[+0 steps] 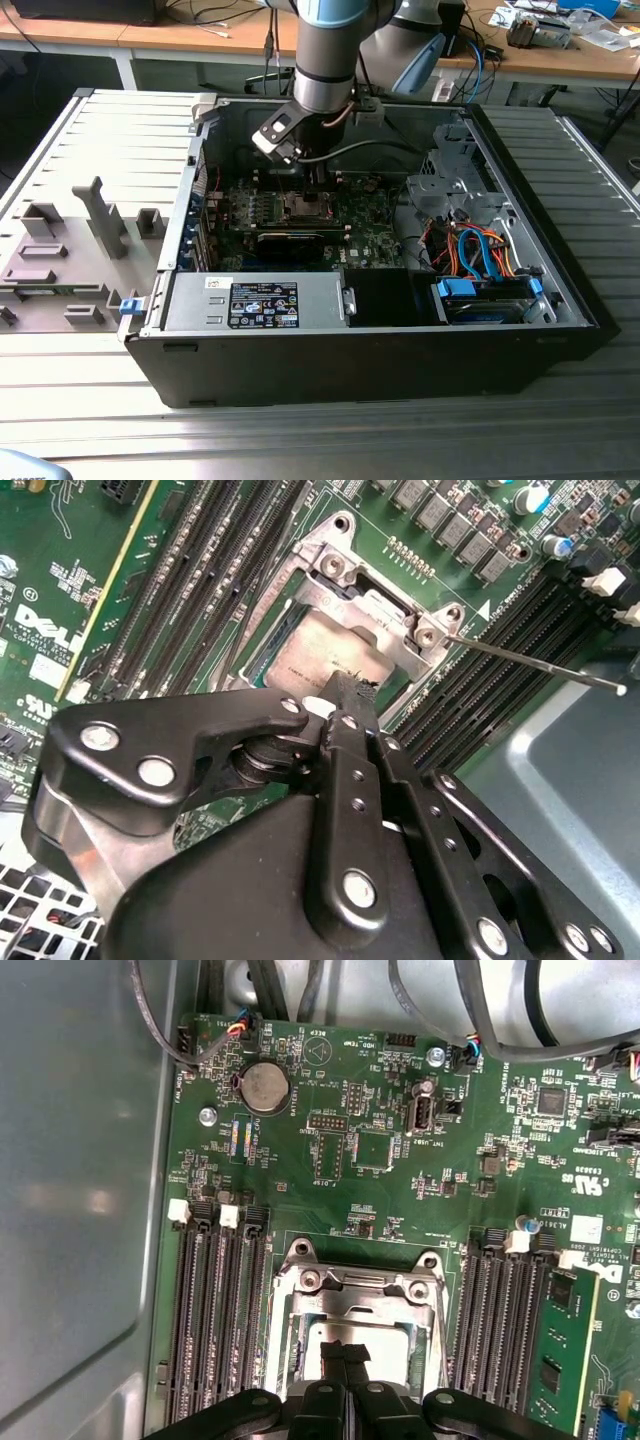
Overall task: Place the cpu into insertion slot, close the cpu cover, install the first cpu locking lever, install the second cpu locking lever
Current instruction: 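Close the cpu cover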
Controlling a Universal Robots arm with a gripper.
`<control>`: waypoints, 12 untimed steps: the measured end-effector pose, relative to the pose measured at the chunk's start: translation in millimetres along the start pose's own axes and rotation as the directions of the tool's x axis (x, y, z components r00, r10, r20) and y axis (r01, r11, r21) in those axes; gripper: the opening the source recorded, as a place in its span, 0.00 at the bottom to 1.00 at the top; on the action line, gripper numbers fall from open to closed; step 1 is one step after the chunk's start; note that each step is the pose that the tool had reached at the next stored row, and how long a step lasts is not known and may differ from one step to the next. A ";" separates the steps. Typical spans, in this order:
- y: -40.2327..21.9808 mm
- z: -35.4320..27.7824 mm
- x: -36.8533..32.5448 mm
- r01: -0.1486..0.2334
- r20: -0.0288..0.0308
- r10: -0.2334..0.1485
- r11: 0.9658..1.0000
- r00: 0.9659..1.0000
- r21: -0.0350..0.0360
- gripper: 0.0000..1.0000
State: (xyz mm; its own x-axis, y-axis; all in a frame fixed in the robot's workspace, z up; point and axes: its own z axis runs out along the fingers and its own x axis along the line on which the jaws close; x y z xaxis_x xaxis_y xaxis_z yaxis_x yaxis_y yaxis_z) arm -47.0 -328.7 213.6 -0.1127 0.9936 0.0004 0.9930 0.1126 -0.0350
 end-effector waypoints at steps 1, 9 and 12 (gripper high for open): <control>-0.1 0.2 0.0 0.000 0.000 0.000 1.000 1.000 0.000 0.11; -8.1 2.4 1.0 0.000 0.000 0.000 1.000 1.000 0.000 0.11; -17.5 2.6 2.0 0.000 0.000 0.000 1.000 1.000 -0.003 0.11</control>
State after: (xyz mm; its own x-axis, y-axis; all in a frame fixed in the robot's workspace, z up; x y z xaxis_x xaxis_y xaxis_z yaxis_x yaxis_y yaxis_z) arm -64.7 -328.7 211.6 -0.1127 0.9936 0.0002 0.9931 0.1126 -0.0320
